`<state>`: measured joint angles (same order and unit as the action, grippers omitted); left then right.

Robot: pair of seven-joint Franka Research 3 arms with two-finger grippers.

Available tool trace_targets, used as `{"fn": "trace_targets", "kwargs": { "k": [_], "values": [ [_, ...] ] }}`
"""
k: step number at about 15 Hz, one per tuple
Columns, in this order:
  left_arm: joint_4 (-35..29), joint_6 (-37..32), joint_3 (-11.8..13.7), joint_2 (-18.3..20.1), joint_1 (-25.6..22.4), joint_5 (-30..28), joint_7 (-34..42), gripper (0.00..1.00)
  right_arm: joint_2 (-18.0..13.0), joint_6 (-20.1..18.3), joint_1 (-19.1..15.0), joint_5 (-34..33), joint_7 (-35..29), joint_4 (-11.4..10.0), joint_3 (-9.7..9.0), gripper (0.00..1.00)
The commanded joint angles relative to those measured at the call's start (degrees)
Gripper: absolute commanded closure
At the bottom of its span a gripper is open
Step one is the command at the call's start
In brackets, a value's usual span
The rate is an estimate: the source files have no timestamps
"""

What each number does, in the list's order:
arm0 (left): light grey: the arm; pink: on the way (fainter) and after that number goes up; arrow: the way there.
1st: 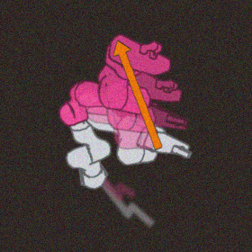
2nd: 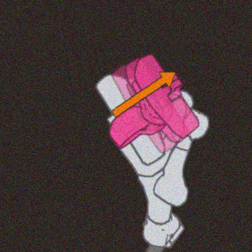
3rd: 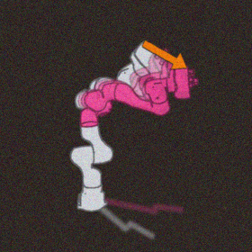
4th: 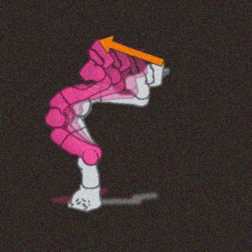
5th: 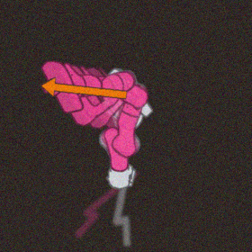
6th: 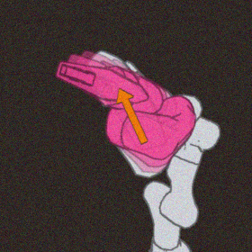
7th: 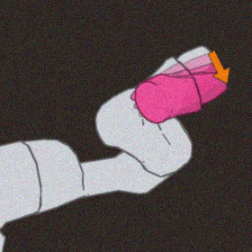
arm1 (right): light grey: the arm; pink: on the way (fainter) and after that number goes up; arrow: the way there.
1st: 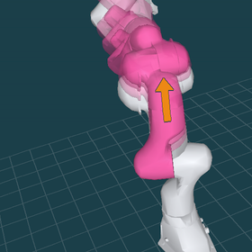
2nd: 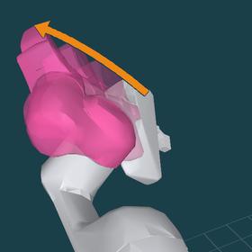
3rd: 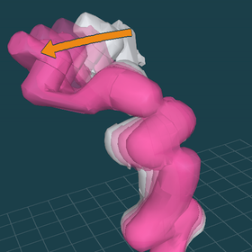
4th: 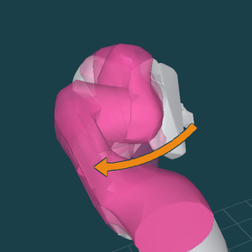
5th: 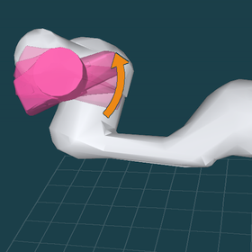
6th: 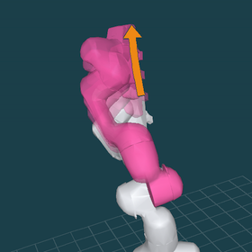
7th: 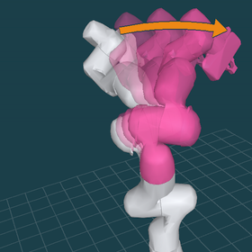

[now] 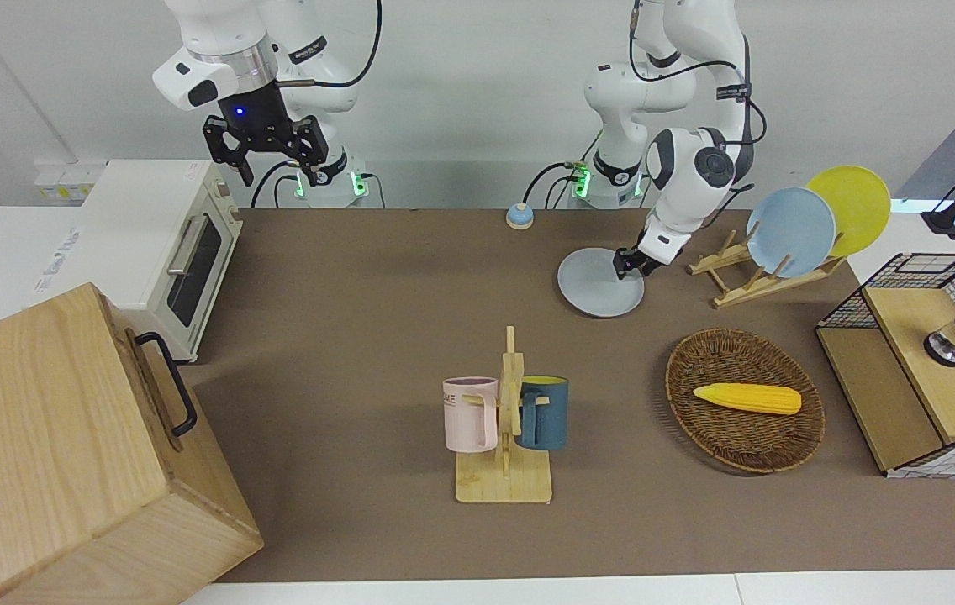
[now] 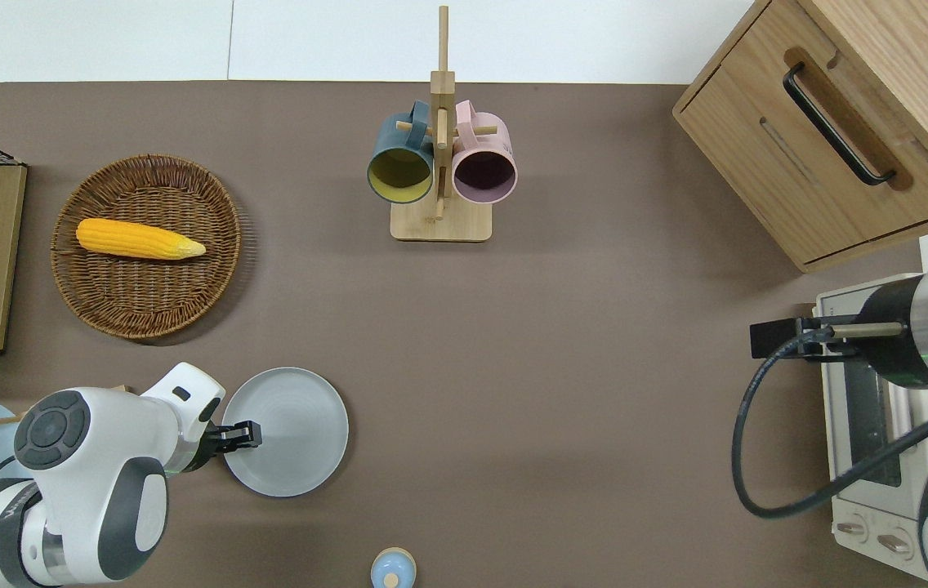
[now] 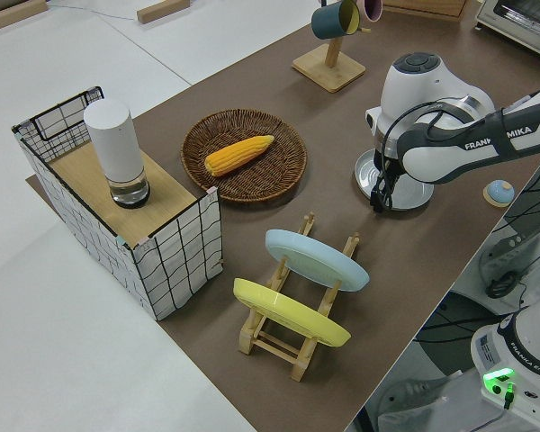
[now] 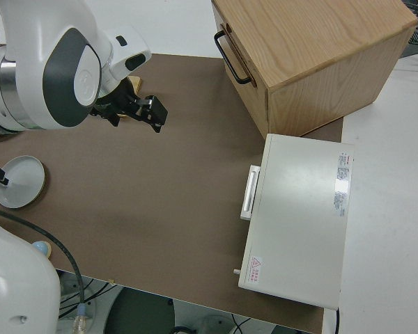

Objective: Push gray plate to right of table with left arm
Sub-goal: 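Push the gray plate with the left gripper away from the basket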

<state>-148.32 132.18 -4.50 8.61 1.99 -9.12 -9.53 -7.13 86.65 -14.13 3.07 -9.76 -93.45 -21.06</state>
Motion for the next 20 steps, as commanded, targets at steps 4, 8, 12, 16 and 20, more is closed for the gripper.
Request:
{"fn": "trace_targets", "kwargs": {
  "k": [4, 8, 12, 16, 20],
  "values": [
    [-1.4, 1.8, 0.7, 0.4, 0.9, -1.2, -1.2, 1.00, -1.6, 0.0, -1.7, 1.2, -0.6, -1.6, -0.91, 0.005],
    [-1.4, 1.9, 0.7, 0.4, 0.9, -1.3, -1.3, 1.00, -1.6, 0.0, -1.7, 1.2, -0.6, -1.6, -0.91, 0.005],
    [-1.4, 1.9, 0.7, 0.4, 0.9, -1.3, -1.9, 1.00, -1.6, 0.0, -1.7, 1.2, -0.6, -1.6, -0.91, 0.005],
    [-1.7, 1.9, 0.6, 0.3, 1.4, -2.3, -3.6, 1.00, -1.6, 0.0, -1.7, 1.2, -0.6, -1.6, -0.91, 0.005],
    [-1.8, 1.9, 0.7, -0.1, 3.5, -4.3, -3.7, 1.00, -1.6, 0.0, -1.7, 1.2, -0.6, -1.6, -0.91, 0.005]
  ]
}}
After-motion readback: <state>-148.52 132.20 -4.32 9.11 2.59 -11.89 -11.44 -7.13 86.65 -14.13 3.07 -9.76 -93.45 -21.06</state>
